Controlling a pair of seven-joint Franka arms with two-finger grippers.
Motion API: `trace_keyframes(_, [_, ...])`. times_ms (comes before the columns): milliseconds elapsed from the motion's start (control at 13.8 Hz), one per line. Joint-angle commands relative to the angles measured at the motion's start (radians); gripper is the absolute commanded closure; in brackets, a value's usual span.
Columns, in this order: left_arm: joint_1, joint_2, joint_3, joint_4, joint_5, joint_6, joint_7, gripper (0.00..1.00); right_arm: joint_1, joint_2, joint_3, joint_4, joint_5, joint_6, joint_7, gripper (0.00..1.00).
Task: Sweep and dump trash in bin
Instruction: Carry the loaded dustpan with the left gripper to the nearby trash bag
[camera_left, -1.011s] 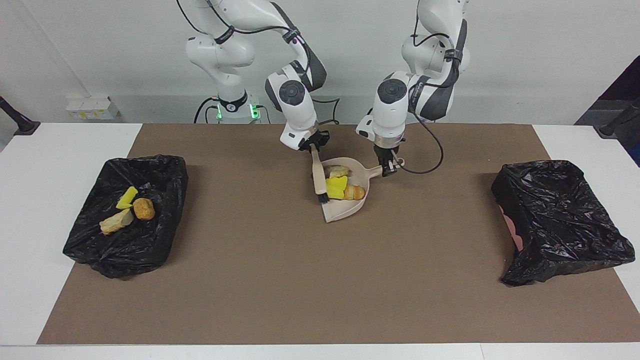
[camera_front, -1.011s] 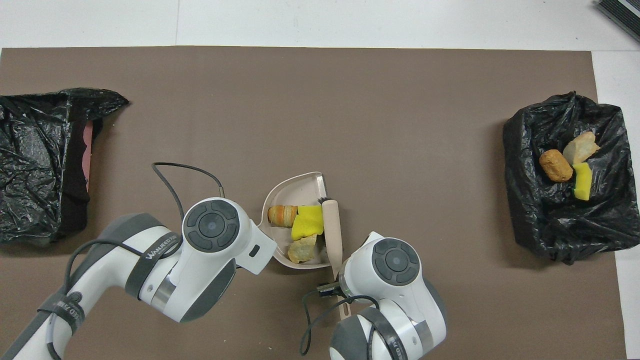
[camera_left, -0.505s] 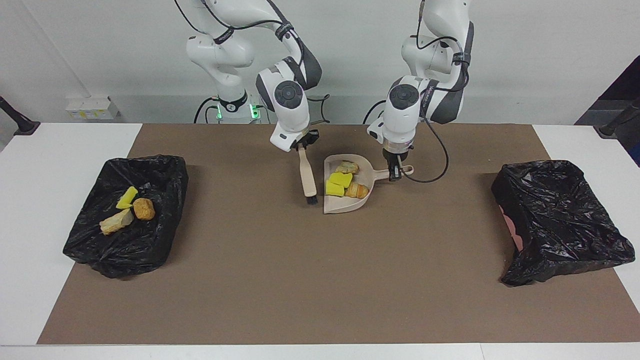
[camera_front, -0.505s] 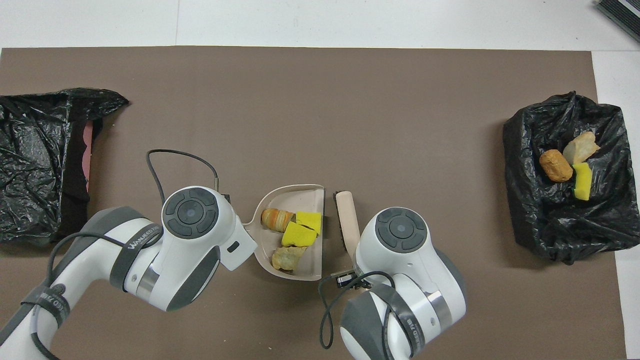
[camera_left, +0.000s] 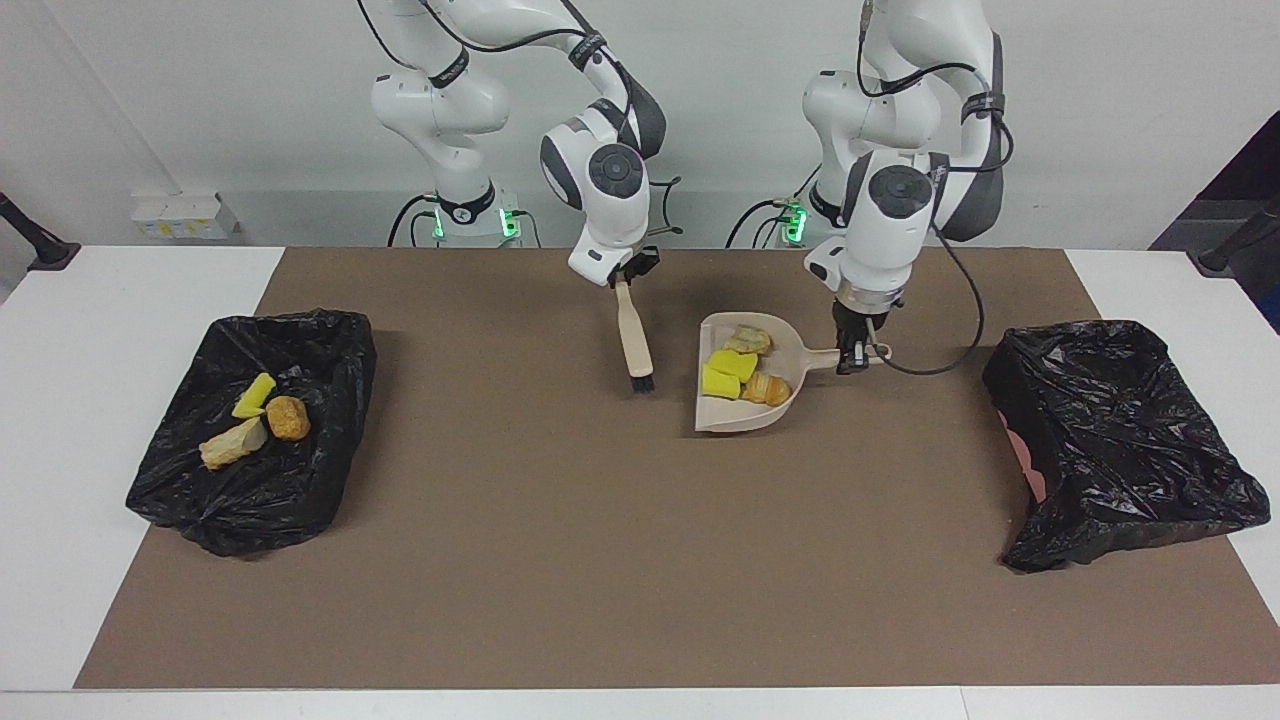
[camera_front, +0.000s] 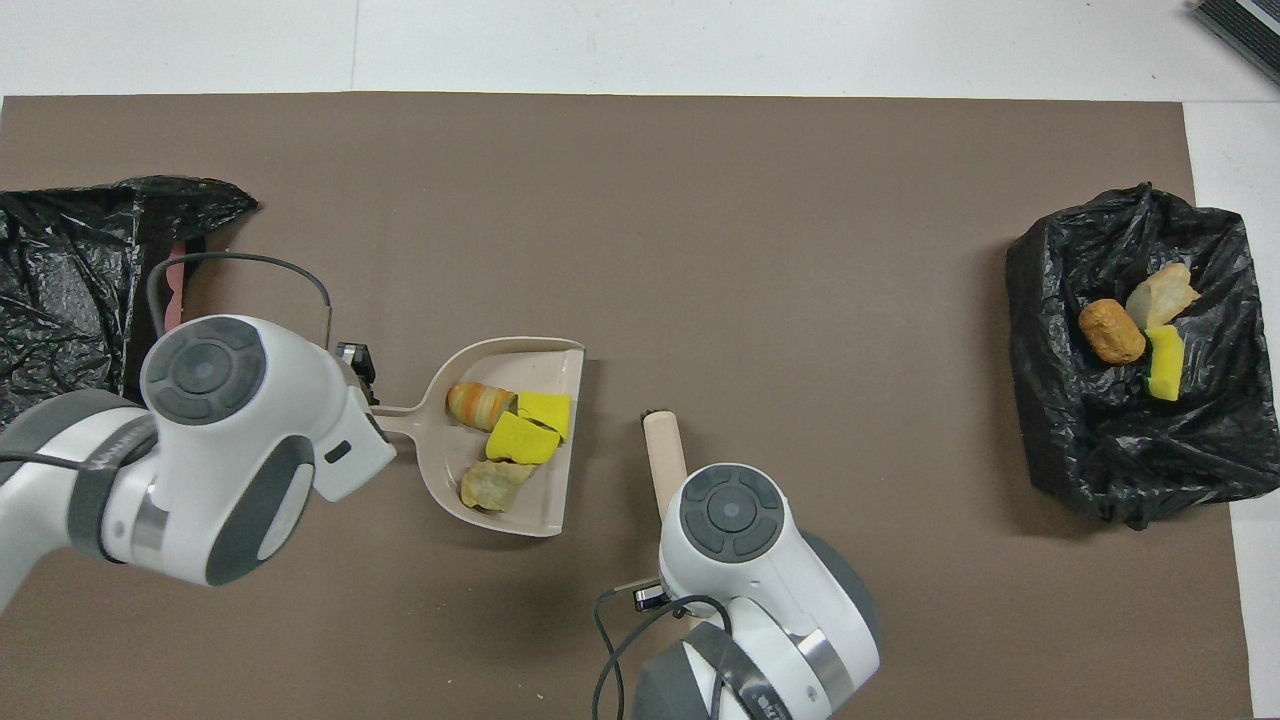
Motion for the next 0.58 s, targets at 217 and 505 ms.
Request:
trace_keyframes(217, [0.003,-0.028,0.304,0.148,-0.083,-0.109,0.213,1.0,0.182,0.042,0.005,0.014,-0.002,0.085,0.243,1.0])
trace_keyframes(505, [0.021,0.076,0.497,0.323,-0.134,-0.204,0.295,1.0,0.263,0.084,0.005,0.002,-0.001,0.144,0.383,1.0])
